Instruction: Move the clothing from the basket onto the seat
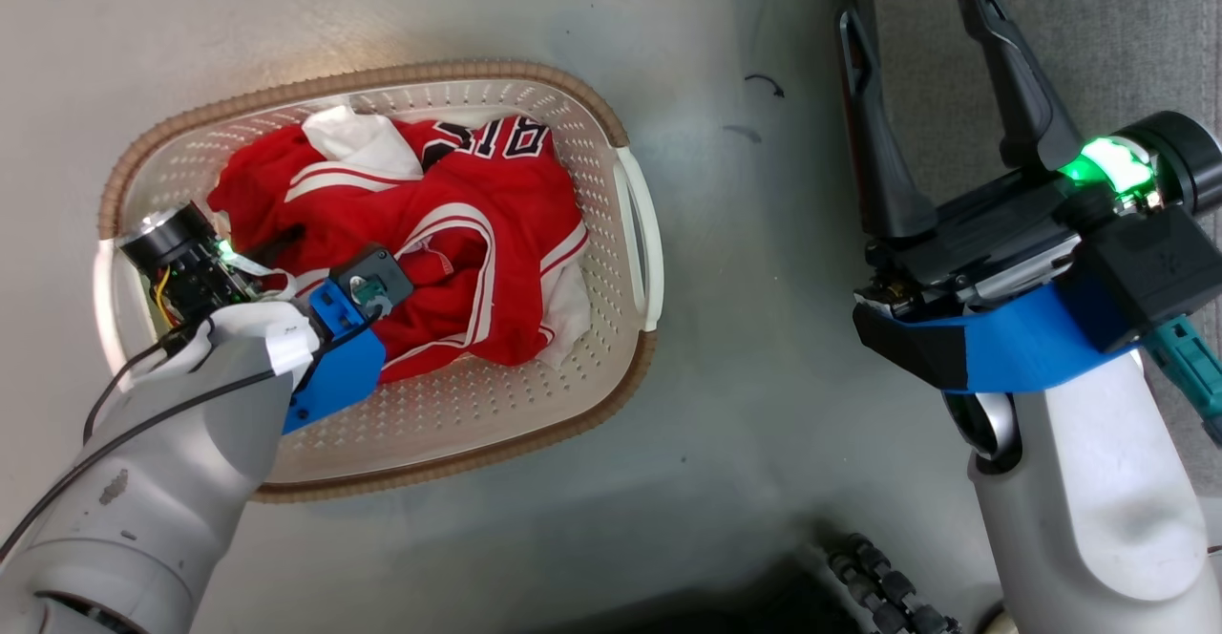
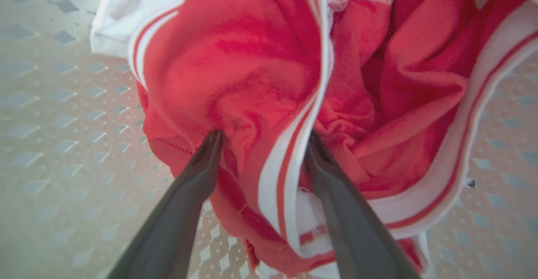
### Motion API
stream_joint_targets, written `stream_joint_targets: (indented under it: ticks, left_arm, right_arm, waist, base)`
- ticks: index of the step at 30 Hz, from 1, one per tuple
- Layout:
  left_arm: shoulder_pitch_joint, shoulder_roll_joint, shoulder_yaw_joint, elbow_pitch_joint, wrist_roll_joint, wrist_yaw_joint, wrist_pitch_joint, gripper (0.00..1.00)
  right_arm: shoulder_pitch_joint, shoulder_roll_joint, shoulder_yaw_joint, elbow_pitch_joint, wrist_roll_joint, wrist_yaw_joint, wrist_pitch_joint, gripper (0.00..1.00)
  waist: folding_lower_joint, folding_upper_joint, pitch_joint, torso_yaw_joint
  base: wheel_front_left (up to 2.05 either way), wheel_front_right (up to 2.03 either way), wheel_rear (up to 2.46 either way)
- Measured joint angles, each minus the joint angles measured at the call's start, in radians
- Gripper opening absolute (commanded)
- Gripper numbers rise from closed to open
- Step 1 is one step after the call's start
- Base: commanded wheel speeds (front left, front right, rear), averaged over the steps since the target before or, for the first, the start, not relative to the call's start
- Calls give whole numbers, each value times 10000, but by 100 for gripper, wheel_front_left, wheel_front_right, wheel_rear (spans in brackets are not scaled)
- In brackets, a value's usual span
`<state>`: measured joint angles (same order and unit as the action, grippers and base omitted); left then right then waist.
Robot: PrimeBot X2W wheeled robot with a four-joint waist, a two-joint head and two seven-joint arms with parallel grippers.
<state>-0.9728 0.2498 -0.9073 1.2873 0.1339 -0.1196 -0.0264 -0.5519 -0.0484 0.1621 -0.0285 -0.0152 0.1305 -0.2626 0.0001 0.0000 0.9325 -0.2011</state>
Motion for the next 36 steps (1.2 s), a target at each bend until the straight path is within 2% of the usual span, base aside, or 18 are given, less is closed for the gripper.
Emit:
stream_joint_targets:
  ticks: [3, 4, 5, 11, 17, 19, 28, 36]
  left_arm:
    - [-119, 36, -31, 6, -21, 0, 167, 100]
    - [-128, 27, -2, 8, -100, 2, 276, 47]
    - [-132, 6, -38, 8, -107, 2, 339, 0]
    - [-167, -247, -148, 25, -180, 21, -88, 0]
    - [-89, -721, -113, 25, -441, 274, -650, 0]
    - [20, -895, -84, 21, -558, 332, -853, 0]
    - [602, -1011, 249, 29, -1243, 393, -1937, 0]
    - [982, -1469, 570, -307, -1839, 535, -2314, 0]
  right_arm:
    - [-6, 0, -4, -67, 17, 0, 0, 100]
    - [-7, 0, -12, -71, 21, 0, 0, 100]
    - [-7, 0, -21, -86, 40, 0, 0, 100]
    - [-9, 0, -92, -69, 50, 0, 0, 100]
    - [-28, 0, -98, 42, 46, 0, 0, 100]
    - [-23, 0, -115, 82, 44, 0, 0, 100]
    - [302, 2, -253, 445, -19, 0, 0, 100]
    - [892, 2, -464, 736, -115, 0, 0, 100]
  waist:
    - [0, 0, 170, -56]
    - [0, 0, 206, -72]
    - [0, 0, 234, -81]
    - [0, 0, 166, -44]
    - [-1, 0, -262, 128]
    - [-1, 0, -476, 197]
    - [-2, 0, -1678, 575]
    - [-2, 1, -2839, 972]
  base:
    - [0, 0, 0]
    - [0, 0, 0]
    - [0, 0, 0]
    - [0, 0, 0]
    - [0, 0, 0]
    - [0, 0, 0]
    - [0, 0, 0]
    - [0, 0, 0]
